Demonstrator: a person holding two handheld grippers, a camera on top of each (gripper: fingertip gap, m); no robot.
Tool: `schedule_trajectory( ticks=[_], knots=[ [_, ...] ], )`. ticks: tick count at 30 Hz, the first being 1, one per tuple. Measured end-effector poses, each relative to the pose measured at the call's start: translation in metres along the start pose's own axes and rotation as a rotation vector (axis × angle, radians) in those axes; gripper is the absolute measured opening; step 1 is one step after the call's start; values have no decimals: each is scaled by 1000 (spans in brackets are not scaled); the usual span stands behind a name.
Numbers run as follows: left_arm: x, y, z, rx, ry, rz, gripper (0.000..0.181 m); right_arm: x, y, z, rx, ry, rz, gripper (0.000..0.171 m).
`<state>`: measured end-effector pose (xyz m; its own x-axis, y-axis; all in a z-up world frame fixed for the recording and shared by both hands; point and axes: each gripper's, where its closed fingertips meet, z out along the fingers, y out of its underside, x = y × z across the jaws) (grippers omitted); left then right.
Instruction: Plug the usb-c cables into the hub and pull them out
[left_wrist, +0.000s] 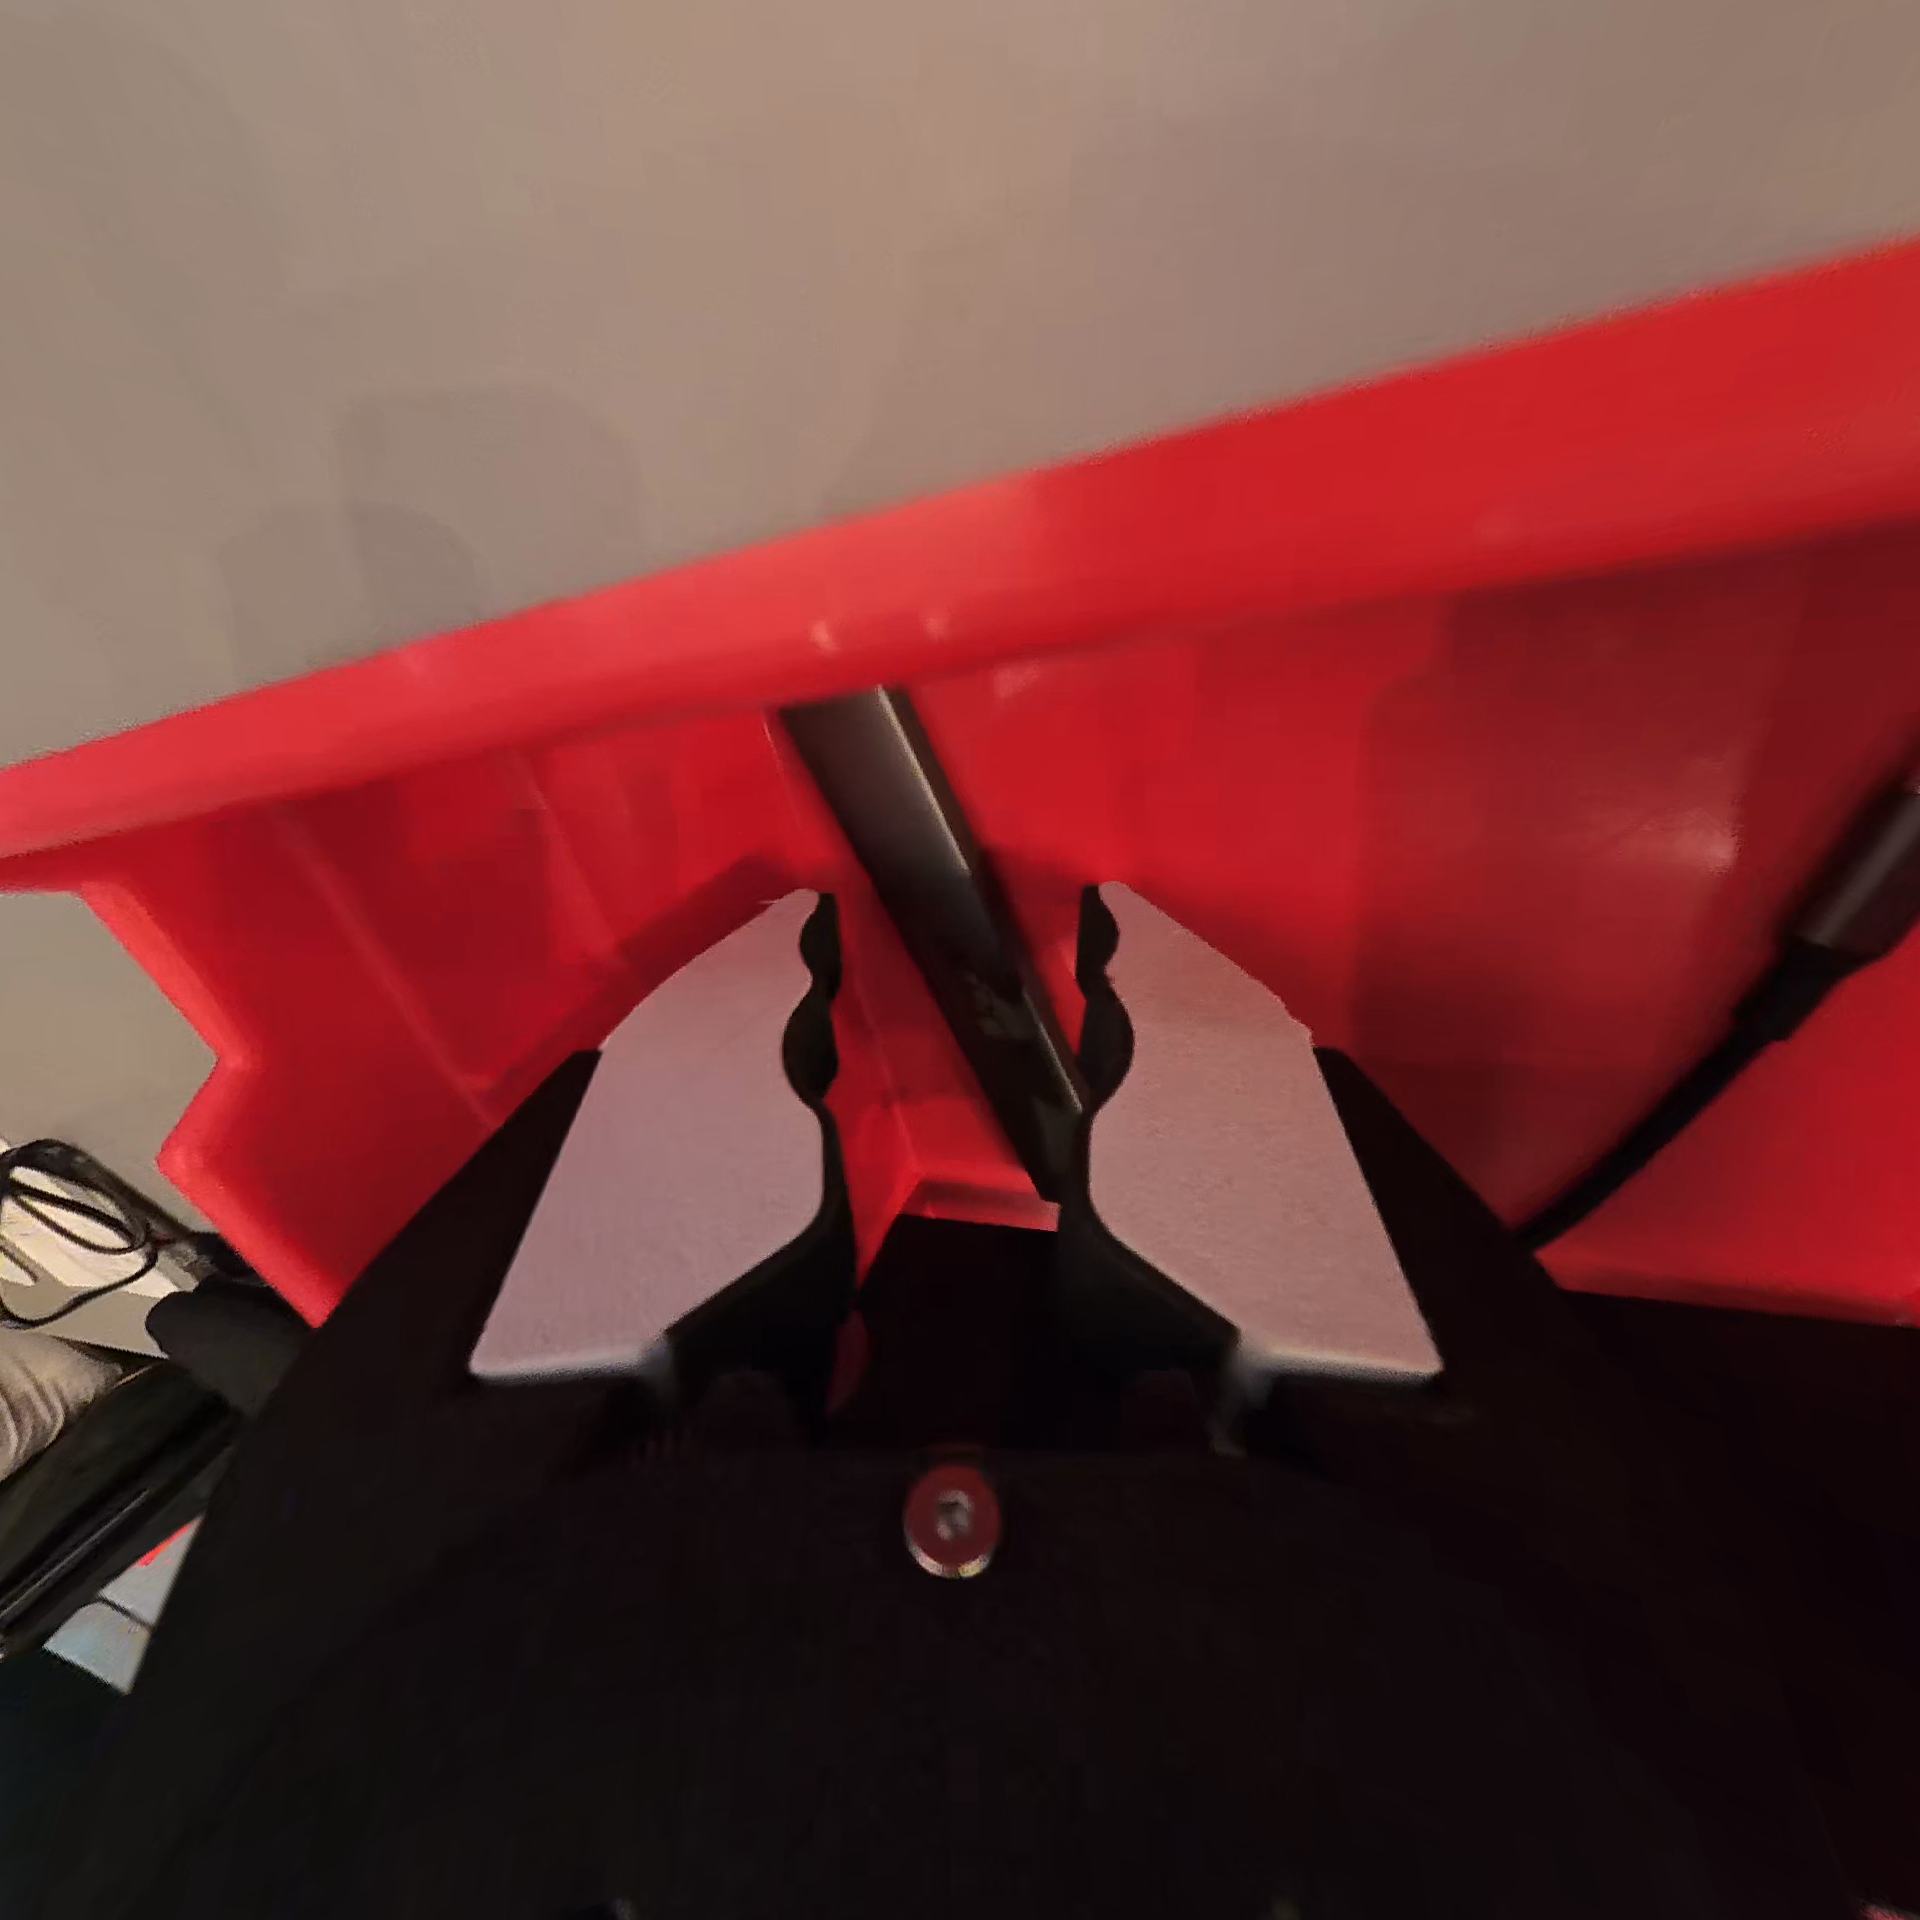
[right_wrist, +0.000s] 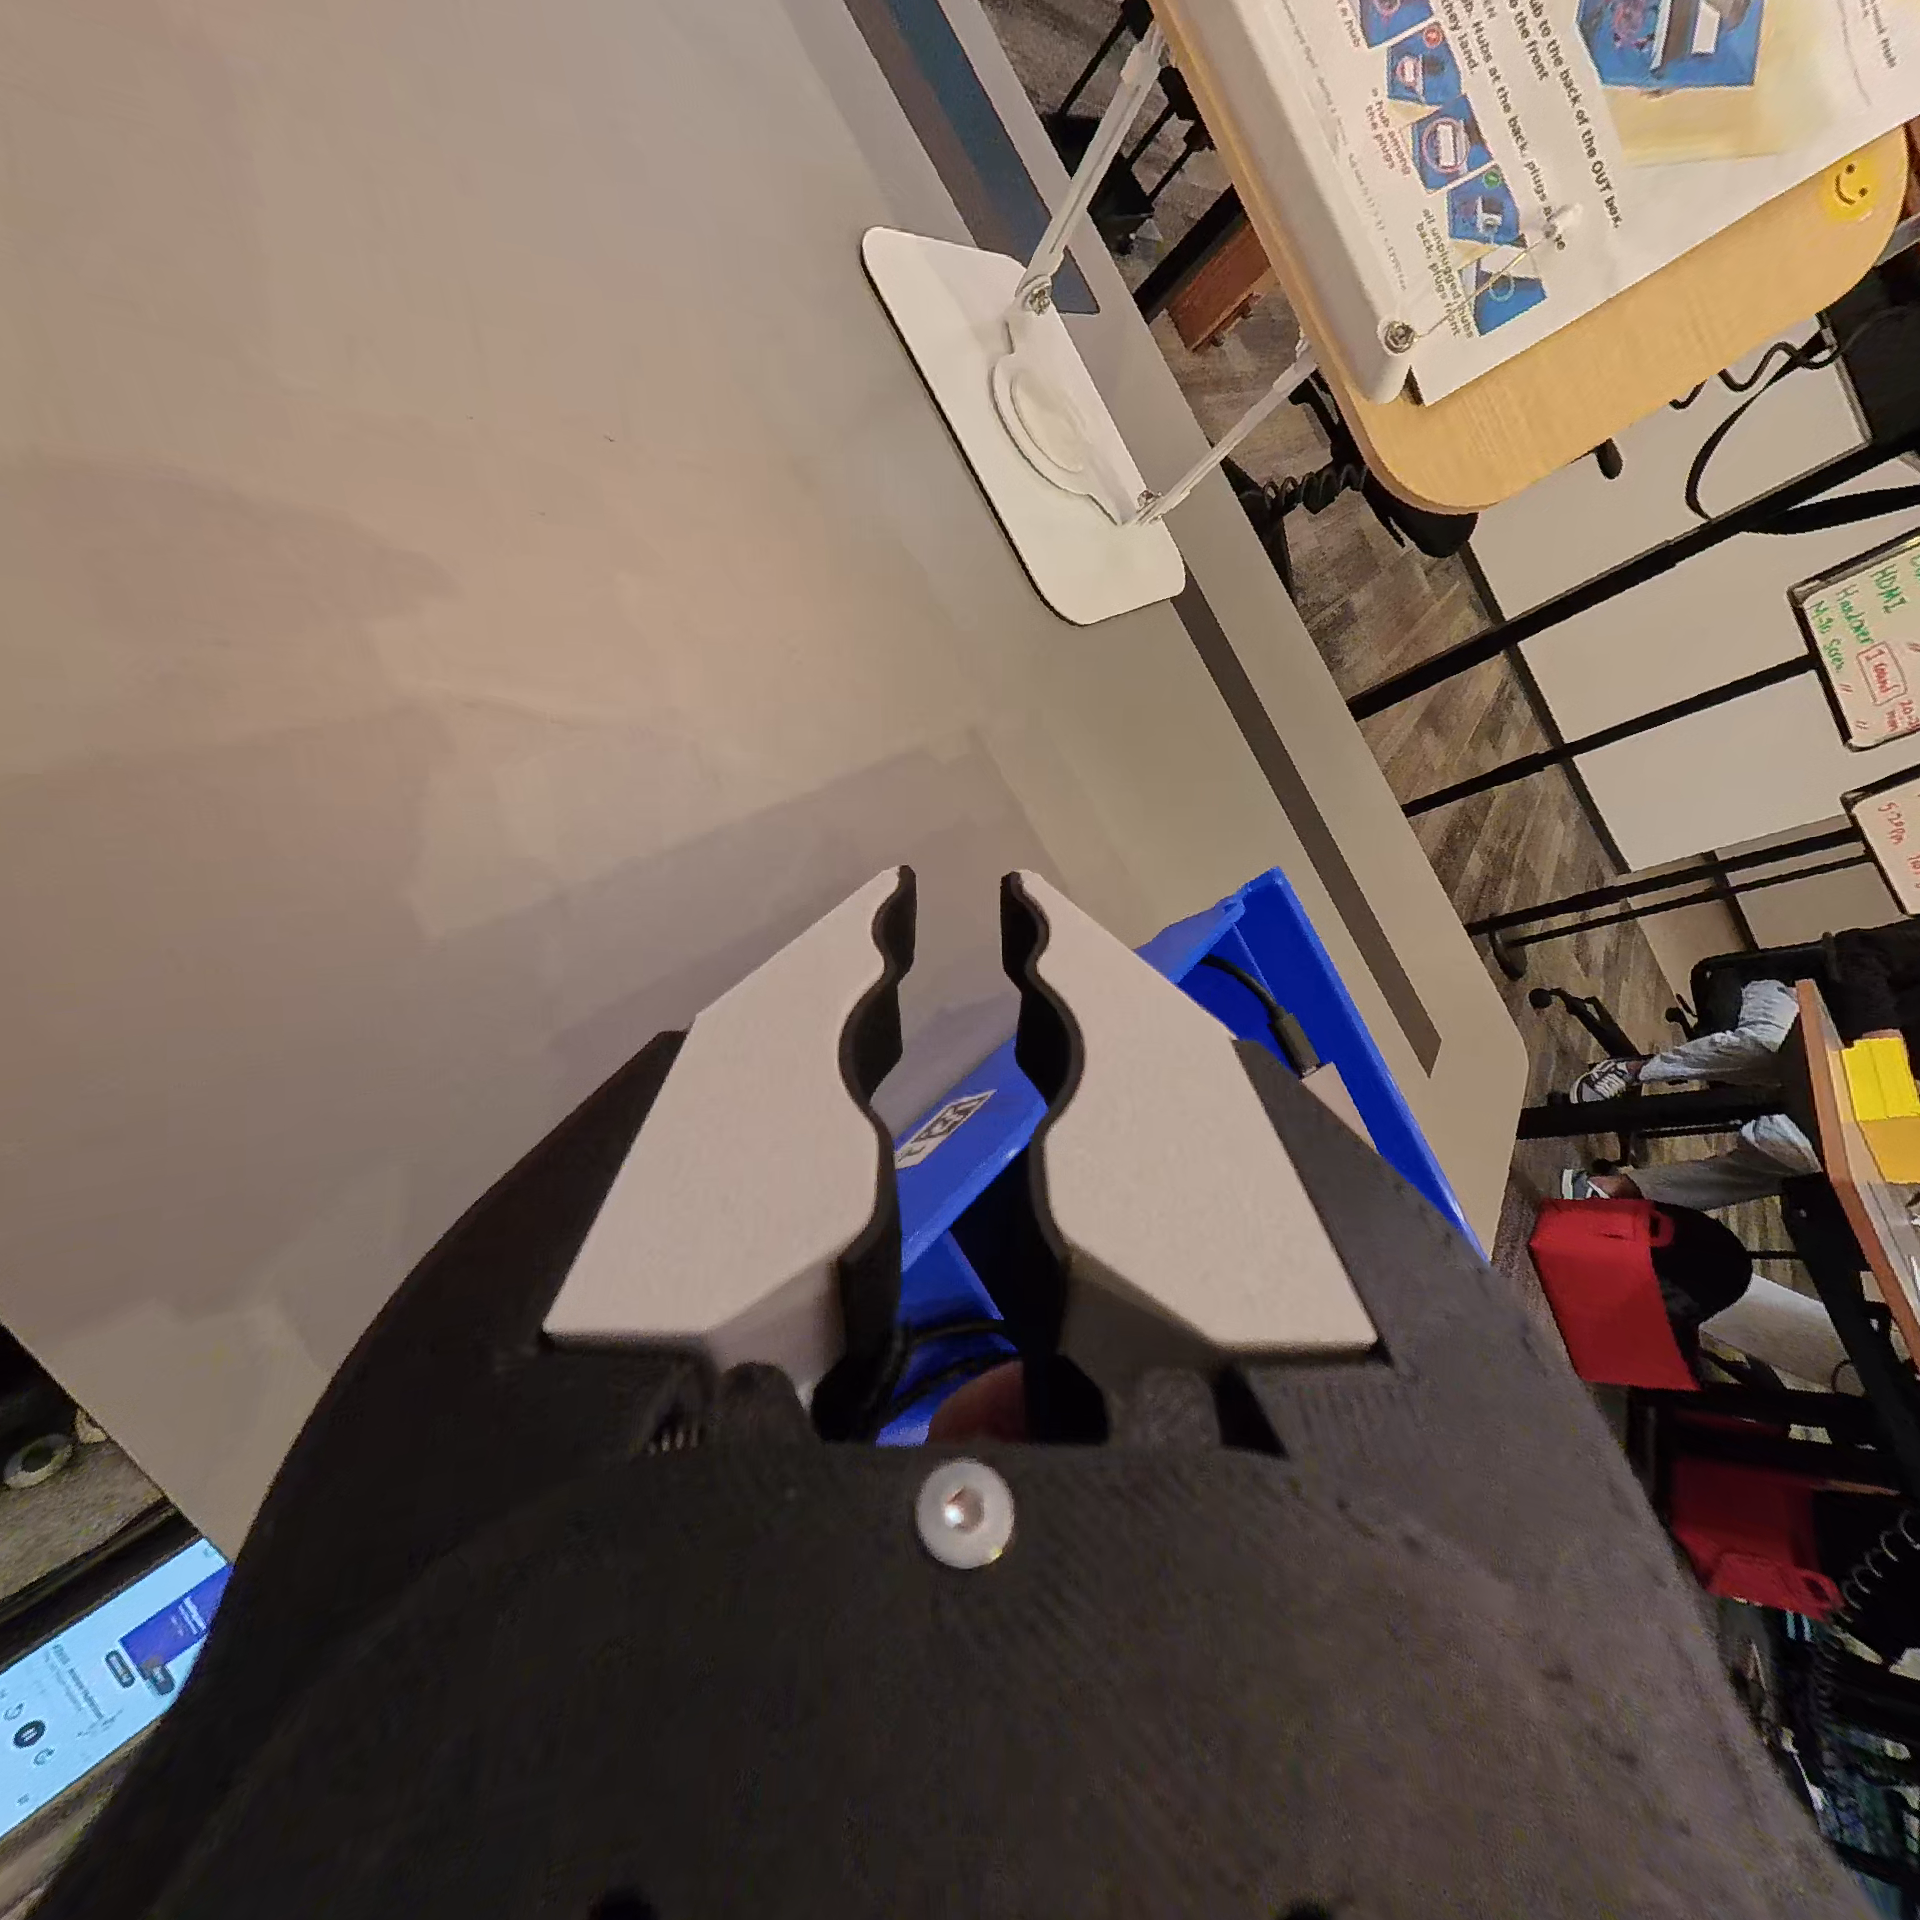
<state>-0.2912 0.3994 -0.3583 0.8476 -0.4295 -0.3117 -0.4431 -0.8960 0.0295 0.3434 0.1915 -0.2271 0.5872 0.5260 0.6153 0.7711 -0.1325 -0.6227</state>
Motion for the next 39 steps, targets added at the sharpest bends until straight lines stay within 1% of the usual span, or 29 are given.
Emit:
schedule_trajectory(
  ticks=[2,3,5,7,11,13,15,16,17,18,20,22,26,29,39],
  knots=[
    [5,0,1,-9,59,-5,31,-1,-2,1,4,-3,-1,14],
    [5,1,2,-11,79,-16,31,-2,-4,1,7,-4,0,14],
    [8,0,1,-8,137,-26,43,-3,-6,1,15,-8,5,14],
    [7,0,1,-1,146,-23,41,-4,-6,2,24,-12,14,14],
    [4,-3,0,48,139,-23,26,-5,-4,2,25,-16,19,14],
    [12,-7,-5,96,192,-5,14,-5,-2,1,21,-17,17,14],
    [20,-7,-8,119,247,19,6,-4,-1,1,18,-17,18,14],
    [24,-6,-10,123,271,31,4,-4,0,1,18,-16,19,14],
    [23,-6,-9,125,258,31,8,-3,0,1,18,-15,20,14],
    [21,-5,-8,119,245,29,20,-3,-1,0,18,-15,22,14],
    [23,-5,-7,108,249,31,32,-4,-3,1,20,-15,20,14],
    [22,-4,-6,92,226,44,35,-5,-4,1,20,-17,15,14],
    [16,-3,-2,49,163,65,32,-7,-5,1,19,-20,11,14],
    [10,-4,0,40,95,89,21,-7,-5,0,23,-18,17,14],
    [9,-4,-3,68,43,139,18,-10,0,1,18,-25,17,14]
  ],
)
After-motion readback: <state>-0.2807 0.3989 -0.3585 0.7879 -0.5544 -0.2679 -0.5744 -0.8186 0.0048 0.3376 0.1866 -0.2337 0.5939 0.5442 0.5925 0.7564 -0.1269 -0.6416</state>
